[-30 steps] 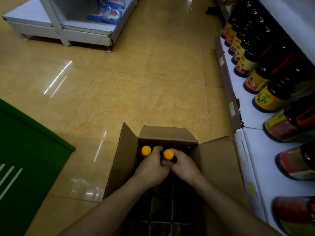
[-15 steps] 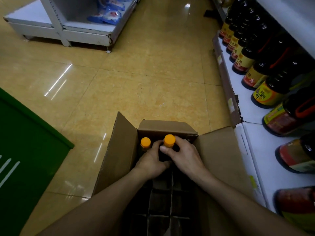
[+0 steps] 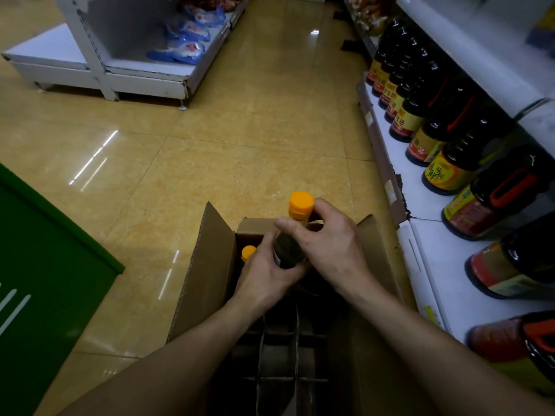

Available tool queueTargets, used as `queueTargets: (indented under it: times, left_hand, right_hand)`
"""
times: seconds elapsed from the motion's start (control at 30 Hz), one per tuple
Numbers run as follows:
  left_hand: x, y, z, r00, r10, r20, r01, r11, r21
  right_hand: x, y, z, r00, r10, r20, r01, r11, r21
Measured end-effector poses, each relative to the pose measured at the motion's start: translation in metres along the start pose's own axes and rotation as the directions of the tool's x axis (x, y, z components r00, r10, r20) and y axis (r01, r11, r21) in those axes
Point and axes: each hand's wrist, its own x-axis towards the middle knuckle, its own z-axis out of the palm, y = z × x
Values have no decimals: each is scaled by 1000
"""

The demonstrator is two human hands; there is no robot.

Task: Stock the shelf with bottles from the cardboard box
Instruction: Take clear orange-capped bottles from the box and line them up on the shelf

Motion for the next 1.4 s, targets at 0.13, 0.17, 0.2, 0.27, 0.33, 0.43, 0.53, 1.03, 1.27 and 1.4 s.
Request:
queueTargets:
  times: [0.13, 0.17, 0.2, 0.27, 0.33, 0.43, 0.53, 1.03, 1.27, 1.4]
  left_hand:
    - [-6, 18, 0, 995, 55, -87, -51, 998, 43]
    - [-8, 24, 0, 990, 59, -125, -51, 997, 66]
    - [-9, 29, 0, 985, 70, -157, -57, 995, 87]
    - [-11, 41, -1, 977, 118, -179, -98, 988, 118]
    - [-9, 51, -6, 977, 145, -154, -123, 981, 148]
    - [-7, 60, -20, 988, 154, 0, -153, 982, 109]
    - [-11, 63, -29, 970, 137, 203, -141, 990, 5]
    - [-30, 71, -8, 977, 163, 139, -137, 974, -181]
    - [-26, 85, -6, 978, 209, -15, -207, 954, -217]
    - [-20, 94, -13, 976, 207, -70, -218, 948, -231]
  right_hand:
    - [6, -10, -13, 995, -1, 101, -3, 999, 44]
    - [7, -10, -17, 991, -8, 132, 3, 999, 38]
    - [8, -10, -20, 989, -21, 149, 16, 999, 35]
    - [9, -11, -27, 990, -57, 127, 50, 997, 56]
    - [10, -13, -34, 995, -73, 75, 63, 989, 132]
    - [13, -17, -43, 997, -82, 15, 73, 948, 311]
    - [17, -21, -45, 998, -57, -8, 52, 845, 532]
    - [21, -42, -49, 1000, 0, -22, 11, 872, 489]
    - [18, -40, -51, 997, -73, 34, 54, 919, 392]
    - [19, -39, -55, 981, -100, 164, 15, 891, 454]
